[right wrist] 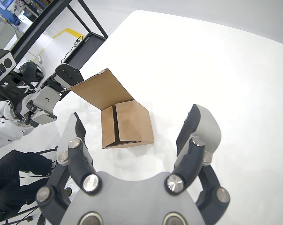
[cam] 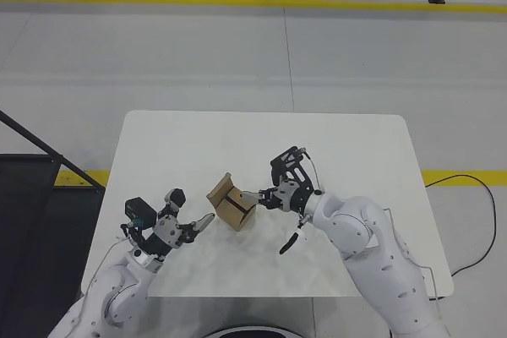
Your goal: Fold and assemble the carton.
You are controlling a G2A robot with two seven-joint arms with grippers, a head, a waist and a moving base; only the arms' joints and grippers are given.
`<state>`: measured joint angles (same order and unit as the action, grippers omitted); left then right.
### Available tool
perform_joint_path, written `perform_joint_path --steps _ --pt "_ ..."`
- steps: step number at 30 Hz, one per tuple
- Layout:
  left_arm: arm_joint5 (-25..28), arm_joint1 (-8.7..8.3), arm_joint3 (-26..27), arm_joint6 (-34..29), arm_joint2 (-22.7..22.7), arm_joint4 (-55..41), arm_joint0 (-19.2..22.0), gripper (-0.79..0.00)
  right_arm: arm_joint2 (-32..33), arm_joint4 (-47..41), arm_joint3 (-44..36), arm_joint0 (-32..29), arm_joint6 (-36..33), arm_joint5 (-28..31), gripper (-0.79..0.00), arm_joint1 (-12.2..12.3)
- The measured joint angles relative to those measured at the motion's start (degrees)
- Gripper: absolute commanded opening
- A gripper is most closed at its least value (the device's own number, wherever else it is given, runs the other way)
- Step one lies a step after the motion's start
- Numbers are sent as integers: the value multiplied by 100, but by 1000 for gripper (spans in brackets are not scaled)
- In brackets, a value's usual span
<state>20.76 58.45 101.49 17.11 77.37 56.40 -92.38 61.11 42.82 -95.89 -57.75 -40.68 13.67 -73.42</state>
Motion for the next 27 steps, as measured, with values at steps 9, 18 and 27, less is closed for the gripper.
perform_joint_path --steps 9,18,27 --pt "-528 112 -220 0 -274 214 247 -296 -59 89 156 -57 -352 -46 0 28" --pt "-501 180 -396 66 -405 388 392 -443 -190 -50 453 116 -440 -60 0 1" --pt "-378 231 -529 165 -467 524 498 -459 -291 -154 643 230 -558 -127 0 -18"
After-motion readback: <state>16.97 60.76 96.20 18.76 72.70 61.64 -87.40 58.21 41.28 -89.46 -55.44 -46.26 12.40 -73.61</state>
